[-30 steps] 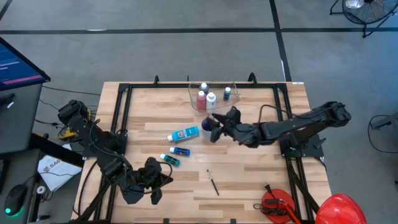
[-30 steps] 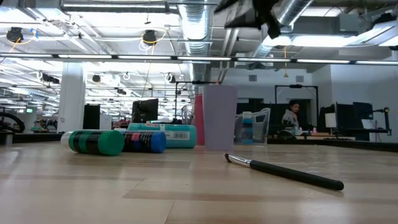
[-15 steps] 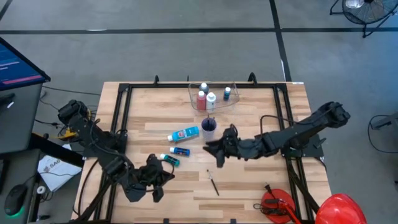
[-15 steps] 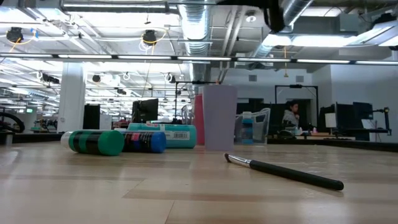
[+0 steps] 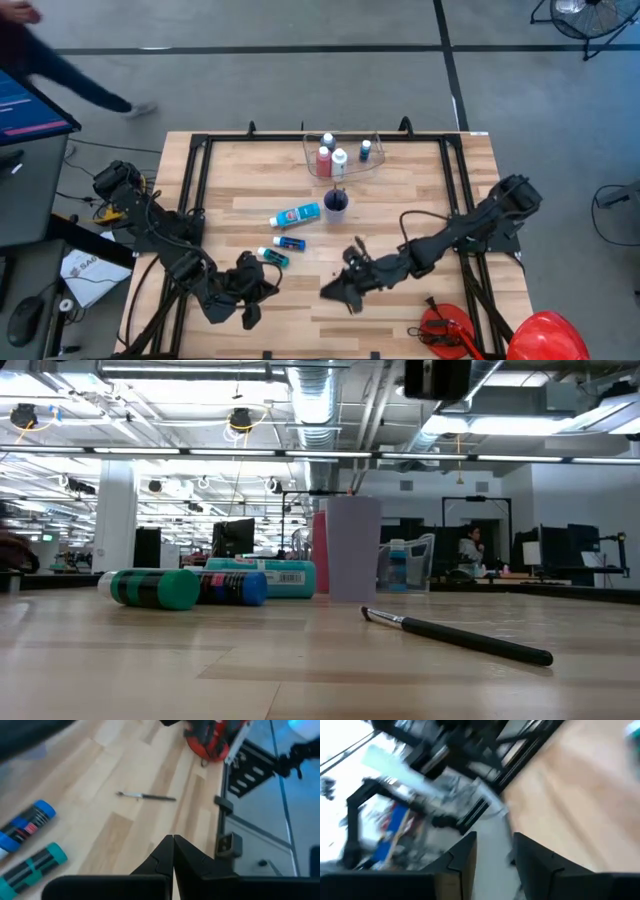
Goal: Pick & Place Paint Supplies
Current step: Put the black paint brush into the violet cup
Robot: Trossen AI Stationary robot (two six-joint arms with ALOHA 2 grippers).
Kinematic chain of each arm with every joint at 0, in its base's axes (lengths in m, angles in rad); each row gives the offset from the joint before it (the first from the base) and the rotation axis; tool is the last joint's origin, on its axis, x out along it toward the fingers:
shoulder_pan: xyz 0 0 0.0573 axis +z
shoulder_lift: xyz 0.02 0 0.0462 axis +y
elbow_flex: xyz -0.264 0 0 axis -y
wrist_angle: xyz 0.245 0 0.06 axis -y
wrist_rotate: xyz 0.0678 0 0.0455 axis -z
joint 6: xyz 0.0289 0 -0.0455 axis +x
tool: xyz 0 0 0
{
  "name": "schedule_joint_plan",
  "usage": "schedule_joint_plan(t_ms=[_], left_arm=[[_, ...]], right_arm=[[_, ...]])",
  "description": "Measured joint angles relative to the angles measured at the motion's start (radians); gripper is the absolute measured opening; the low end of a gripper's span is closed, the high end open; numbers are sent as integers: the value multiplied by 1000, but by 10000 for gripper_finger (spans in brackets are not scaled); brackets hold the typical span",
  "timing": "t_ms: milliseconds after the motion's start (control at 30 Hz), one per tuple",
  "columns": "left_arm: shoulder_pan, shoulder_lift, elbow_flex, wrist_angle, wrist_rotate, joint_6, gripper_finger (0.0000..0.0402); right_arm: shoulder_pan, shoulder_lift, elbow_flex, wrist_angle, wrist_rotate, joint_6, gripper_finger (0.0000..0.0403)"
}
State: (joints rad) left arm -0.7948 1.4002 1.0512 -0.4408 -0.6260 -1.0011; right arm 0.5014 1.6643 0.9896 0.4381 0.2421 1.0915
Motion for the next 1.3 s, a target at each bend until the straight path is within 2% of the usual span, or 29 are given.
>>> schedule_joint_plan(t_ms=[67, 200, 433, 533, 667, 800, 1100, 1300], left_arm=[[0, 0, 0, 0, 29, 7, 0], [0, 0, 0, 0, 31, 10, 0], [0, 0, 0, 2, 10, 3, 0], [0, 0, 0, 2, 8, 3, 0], [0, 0, 0, 3, 5, 2, 1], [0, 0, 0, 4, 5, -4, 2], [-1, 0, 0, 15, 6, -21, 2], [-1, 0, 0, 15, 5, -21, 2]], right_arm=[[0, 38, 24, 5, -72, 19, 119], [7, 93, 106, -236, -86, 121, 112], [0, 218, 450, -1051, -86, 243, 87], [-17, 304, 592, -1236, -85, 252, 82], [-36, 398, 728, -1334, -89, 235, 88], [-52, 480, 800, -1443, -86, 261, 107], [-94, 578, 806, -1477, -167, 252, 188], [-96, 582, 807, -1477, -146, 244, 221]])
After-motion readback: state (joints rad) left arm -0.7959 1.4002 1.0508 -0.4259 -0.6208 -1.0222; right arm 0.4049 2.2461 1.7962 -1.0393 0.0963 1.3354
